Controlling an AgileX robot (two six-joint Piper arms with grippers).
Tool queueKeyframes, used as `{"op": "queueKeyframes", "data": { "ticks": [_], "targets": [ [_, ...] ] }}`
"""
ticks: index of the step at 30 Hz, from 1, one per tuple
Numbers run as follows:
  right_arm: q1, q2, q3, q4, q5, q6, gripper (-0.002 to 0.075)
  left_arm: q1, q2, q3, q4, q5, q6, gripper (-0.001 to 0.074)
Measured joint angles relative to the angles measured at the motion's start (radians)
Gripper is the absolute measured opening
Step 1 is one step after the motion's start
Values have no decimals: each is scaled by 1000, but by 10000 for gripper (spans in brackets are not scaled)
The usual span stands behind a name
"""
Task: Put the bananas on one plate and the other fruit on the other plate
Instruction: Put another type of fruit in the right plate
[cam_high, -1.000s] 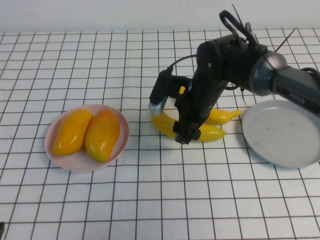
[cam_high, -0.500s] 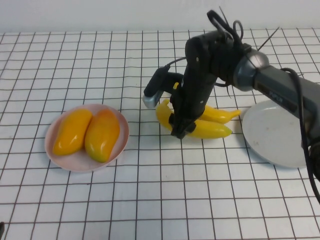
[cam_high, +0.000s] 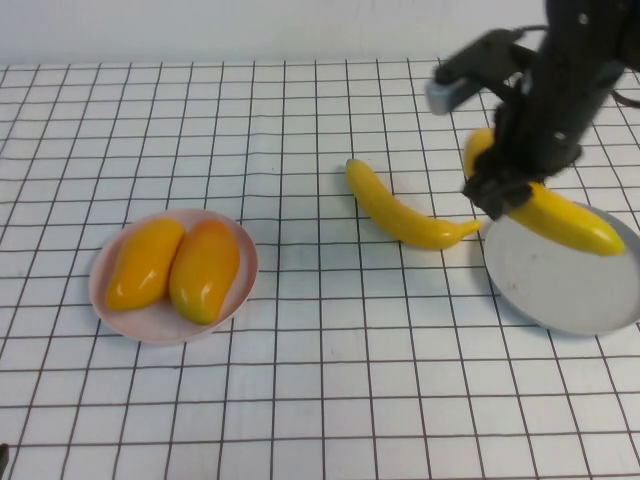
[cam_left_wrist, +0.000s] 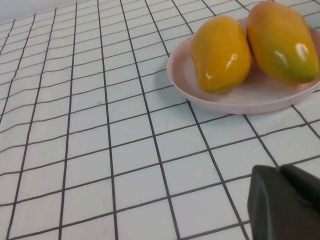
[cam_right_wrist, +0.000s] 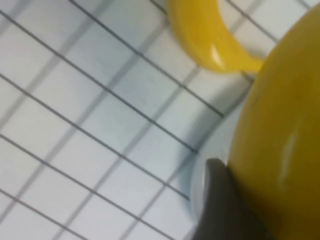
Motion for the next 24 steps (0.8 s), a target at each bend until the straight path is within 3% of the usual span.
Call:
{"op": "queueKeyframes", "data": {
  "ticks": [7, 15, 21, 24],
  "targets": [
    [-193, 9, 228, 0, -123, 8, 325, 0, 0, 0, 0, 0, 0, -4],
    [-219, 102, 249, 24, -185, -49, 329, 0, 0, 0, 0, 0, 0, -4],
    [-219, 115, 245, 27, -184, -40, 512, 0, 0, 0, 0, 0, 0, -4],
    [-219, 116, 213, 25, -152, -40, 547, 0, 0, 0, 0, 0, 0, -4]
  ]
}}
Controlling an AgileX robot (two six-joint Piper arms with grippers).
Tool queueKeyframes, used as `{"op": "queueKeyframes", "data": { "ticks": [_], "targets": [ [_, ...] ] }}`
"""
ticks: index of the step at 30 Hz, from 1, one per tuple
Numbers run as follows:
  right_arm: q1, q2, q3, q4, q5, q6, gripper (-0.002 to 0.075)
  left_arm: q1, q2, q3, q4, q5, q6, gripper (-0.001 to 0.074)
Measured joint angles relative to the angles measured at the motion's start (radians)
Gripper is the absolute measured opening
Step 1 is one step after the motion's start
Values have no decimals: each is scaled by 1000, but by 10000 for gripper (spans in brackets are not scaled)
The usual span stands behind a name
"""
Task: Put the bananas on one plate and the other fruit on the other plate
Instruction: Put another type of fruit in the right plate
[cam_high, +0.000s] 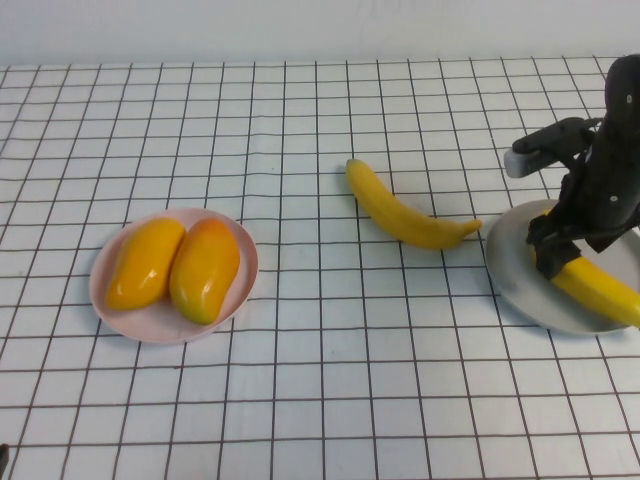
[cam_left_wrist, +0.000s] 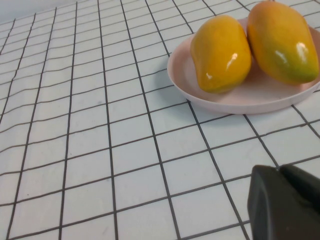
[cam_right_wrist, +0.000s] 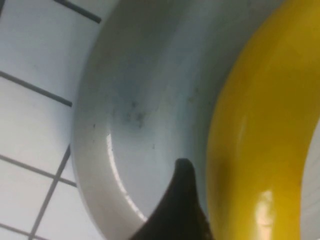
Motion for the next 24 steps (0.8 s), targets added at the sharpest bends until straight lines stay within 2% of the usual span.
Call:
{"op": "queueKeyframes", "data": {
  "ticks": [6, 9, 11, 18, 24],
  "targets": [
    [0, 0, -163, 98, 105, -9, 558, 0, 0, 0, 0, 0, 0, -4],
    [18, 0, -244, 238, 130, -105, 556, 0, 0, 0, 0, 0, 0, -4],
    [63, 0, -280, 275, 117, -180, 554, 0, 0, 0, 0, 0, 0, -4],
    [232, 82, -354, 150, -16, -254, 553, 0, 0, 0, 0, 0, 0, -4],
    [257, 237, -446, 98, -68, -260, 553, 0, 0, 0, 0, 0, 0, -4]
  ]
}}
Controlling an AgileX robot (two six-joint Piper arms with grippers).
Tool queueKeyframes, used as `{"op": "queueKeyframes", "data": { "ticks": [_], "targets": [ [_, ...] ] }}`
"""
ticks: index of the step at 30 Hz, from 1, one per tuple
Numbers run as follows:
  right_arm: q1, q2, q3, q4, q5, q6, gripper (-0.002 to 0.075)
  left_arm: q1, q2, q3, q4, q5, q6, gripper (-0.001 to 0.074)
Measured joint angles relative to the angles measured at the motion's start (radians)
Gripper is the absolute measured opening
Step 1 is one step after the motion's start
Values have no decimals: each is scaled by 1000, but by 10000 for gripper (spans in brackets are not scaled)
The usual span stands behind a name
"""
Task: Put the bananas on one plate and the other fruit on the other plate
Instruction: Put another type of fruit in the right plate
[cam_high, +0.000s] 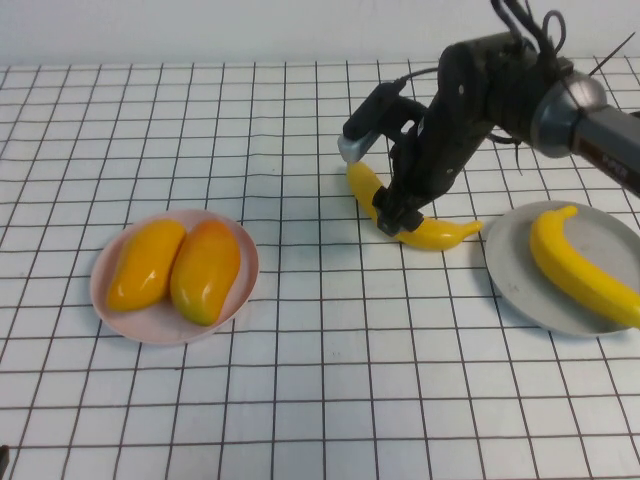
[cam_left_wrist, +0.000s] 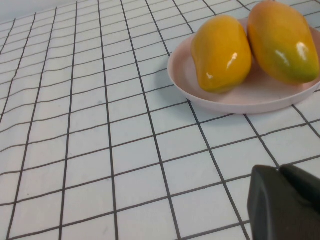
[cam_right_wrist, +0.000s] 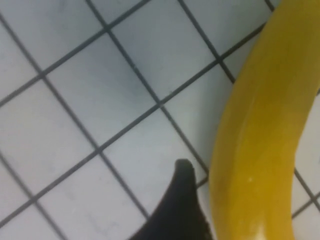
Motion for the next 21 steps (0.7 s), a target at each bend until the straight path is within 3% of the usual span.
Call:
{"op": "queueKeyframes", "data": {
  "ticks": [7, 9, 13, 21],
  "targets": [
    [0, 122, -83, -13, -19, 12, 526, 0, 0, 0, 0, 0, 0, -4],
    [0, 126, -87, -10, -20, 32, 484, 0, 0, 0, 0, 0, 0, -4],
    [0, 130, -104, -7, -2, 52, 302, 0, 0, 0, 0, 0, 0, -4],
    [-9, 17, -185, -7, 207, 137, 314, 0, 0, 0, 0, 0, 0, -4]
  ]
}}
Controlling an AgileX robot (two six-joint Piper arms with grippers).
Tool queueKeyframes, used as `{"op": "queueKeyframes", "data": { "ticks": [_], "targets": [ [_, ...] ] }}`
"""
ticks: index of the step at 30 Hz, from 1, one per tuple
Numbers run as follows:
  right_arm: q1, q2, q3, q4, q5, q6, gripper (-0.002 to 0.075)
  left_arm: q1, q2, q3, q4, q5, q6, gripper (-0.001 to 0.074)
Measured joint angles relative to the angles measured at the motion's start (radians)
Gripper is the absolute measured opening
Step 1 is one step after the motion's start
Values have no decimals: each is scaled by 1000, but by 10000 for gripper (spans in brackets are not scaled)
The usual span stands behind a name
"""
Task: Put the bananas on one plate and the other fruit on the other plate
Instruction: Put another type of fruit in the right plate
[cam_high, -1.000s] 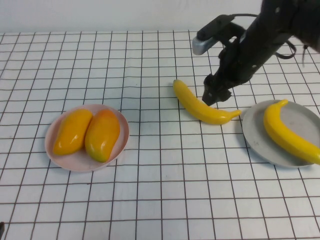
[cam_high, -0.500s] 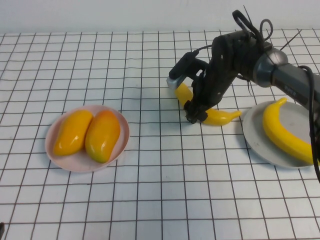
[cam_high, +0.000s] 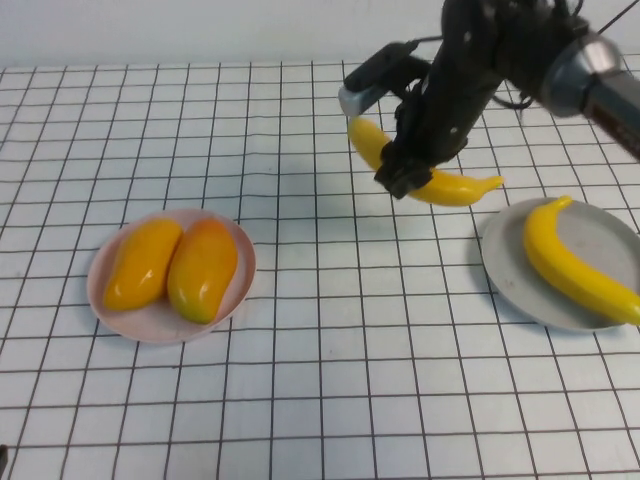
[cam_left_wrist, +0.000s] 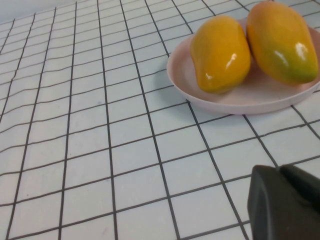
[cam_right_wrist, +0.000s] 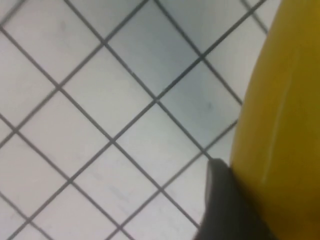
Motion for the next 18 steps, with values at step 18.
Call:
{"op": "queueKeyframes", "data": {
  "ticks": [18],
  "targets": [
    [-340, -400, 669, 96, -171, 38, 314, 0, 0, 0, 0, 0, 0, -4]
  ]
}}
